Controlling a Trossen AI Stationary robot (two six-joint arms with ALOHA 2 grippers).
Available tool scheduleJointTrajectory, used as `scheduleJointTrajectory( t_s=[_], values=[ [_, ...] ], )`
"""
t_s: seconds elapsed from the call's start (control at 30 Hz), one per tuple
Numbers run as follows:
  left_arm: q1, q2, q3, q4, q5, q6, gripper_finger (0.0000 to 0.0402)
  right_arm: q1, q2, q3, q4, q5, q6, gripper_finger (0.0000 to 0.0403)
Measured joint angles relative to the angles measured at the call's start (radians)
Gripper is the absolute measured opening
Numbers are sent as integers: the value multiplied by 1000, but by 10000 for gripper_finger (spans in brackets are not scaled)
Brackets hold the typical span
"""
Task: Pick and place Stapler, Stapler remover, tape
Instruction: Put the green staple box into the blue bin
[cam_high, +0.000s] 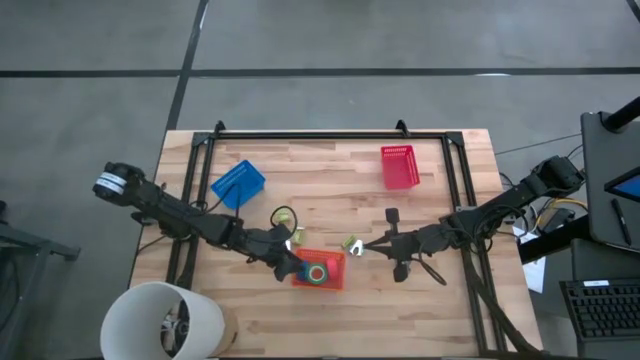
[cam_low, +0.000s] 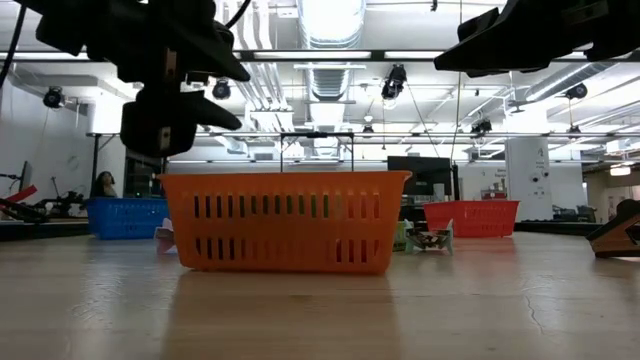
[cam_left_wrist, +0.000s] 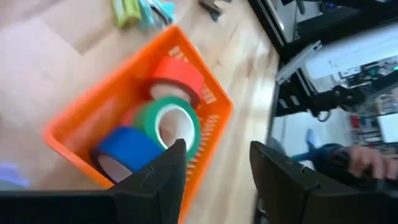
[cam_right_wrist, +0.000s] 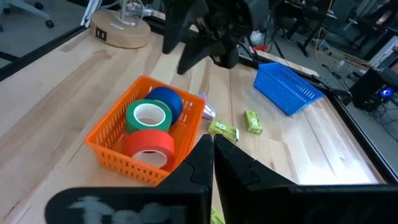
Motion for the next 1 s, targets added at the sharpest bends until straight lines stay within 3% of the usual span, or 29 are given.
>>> scheduleJointTrajectory(
  t_s=[0.4, 0.67, 1.0],
  values=[
    [54, -4, 0, -18, -47, 135, 177, 0, 0, 0, 2, 7, -8, 8],
    [127, -7, 0, -153, -46, 193, 177, 0, 0, 0, 6, 9, -14, 8],
    [193, -94, 0, -335, -42, 449, 177, 0, -2, 11, 46, 10, -45, 8]
  ],
)
